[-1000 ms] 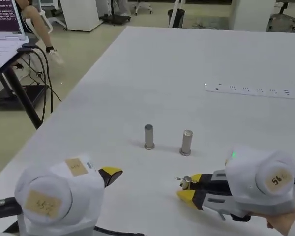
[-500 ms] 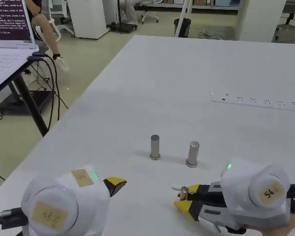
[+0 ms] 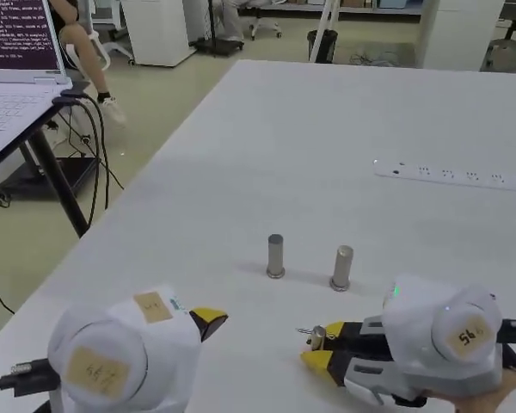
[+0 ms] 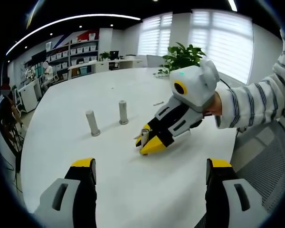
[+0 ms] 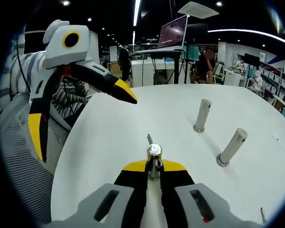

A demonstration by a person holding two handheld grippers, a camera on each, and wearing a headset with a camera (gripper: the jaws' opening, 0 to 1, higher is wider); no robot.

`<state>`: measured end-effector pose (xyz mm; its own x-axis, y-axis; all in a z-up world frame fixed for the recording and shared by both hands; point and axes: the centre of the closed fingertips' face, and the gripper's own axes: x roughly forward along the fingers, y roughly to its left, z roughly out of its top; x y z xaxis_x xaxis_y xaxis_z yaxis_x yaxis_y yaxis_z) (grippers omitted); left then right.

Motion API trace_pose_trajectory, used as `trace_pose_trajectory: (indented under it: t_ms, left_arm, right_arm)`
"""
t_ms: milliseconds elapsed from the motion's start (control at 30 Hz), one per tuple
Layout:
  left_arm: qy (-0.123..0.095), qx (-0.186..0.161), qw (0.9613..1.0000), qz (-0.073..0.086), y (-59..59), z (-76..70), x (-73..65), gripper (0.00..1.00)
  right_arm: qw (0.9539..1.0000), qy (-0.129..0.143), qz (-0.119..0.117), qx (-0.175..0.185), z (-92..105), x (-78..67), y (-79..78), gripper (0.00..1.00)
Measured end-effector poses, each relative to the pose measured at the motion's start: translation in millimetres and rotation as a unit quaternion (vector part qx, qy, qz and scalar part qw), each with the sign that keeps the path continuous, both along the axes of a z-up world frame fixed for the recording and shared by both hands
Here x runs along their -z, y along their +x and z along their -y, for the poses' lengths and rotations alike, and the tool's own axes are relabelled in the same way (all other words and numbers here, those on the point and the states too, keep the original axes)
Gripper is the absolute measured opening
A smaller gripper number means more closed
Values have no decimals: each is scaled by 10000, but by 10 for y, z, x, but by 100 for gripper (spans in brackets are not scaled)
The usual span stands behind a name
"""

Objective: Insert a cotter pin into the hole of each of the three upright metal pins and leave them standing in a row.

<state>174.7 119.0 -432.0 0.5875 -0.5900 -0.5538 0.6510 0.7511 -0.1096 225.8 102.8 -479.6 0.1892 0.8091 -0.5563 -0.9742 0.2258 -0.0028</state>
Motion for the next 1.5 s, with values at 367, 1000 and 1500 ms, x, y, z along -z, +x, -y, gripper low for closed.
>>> trace_pose_trajectory:
  t_ms: [367,1000,1500]
  left_arm:
    - [6,9,10000,39,20,19,-33,95]
    - [-35,75,9999,76,25,54,-93,95]
    - [-151,201,9996,132,64,165,-184,95]
  right_arm:
    - [9999,62,-83,71,-12,2,5,5]
    - [9988,90,6,472,314,-286,-93,49]
    - [9944,225,-80,1029,822,-567,-154,63]
